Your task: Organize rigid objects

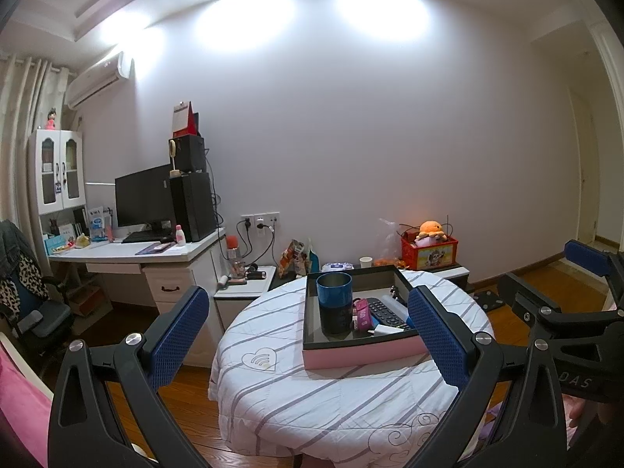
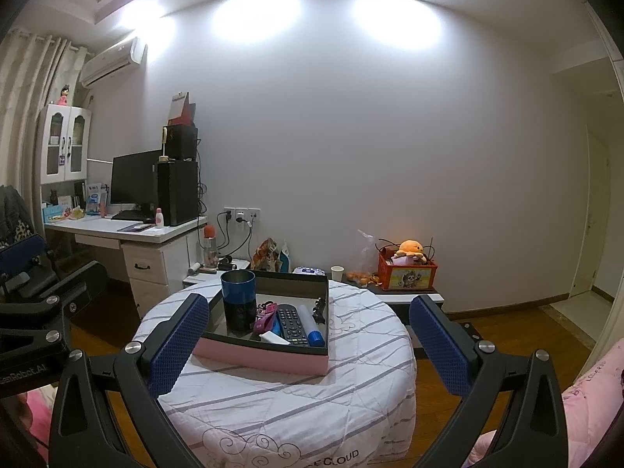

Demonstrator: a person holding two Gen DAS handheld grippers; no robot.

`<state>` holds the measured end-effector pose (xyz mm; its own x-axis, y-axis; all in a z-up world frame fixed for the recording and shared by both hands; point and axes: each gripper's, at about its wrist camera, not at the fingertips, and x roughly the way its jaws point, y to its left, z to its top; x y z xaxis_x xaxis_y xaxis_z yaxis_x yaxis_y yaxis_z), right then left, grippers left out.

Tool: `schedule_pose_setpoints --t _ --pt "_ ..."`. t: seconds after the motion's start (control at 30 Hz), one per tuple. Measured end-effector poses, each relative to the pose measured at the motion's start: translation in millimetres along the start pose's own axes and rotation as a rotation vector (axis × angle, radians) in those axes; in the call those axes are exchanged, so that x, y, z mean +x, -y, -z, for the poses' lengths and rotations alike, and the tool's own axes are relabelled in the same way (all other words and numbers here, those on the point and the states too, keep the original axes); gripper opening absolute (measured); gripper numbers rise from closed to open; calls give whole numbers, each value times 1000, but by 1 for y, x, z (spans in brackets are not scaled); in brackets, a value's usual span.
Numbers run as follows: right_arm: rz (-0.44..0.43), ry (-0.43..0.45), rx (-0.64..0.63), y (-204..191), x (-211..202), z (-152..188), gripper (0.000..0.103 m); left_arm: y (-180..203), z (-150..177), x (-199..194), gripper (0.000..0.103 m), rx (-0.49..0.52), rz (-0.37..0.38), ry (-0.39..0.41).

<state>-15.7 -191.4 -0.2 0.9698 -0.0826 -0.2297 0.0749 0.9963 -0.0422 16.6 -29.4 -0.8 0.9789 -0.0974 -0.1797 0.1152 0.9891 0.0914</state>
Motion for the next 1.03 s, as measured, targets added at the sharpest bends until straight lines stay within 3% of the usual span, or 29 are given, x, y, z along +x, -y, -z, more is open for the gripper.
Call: schedule_pose_setpoints --t 1.03 --pt "6 -17 -8 2 3 1 103 -3 2 2 103 4 0 -12"
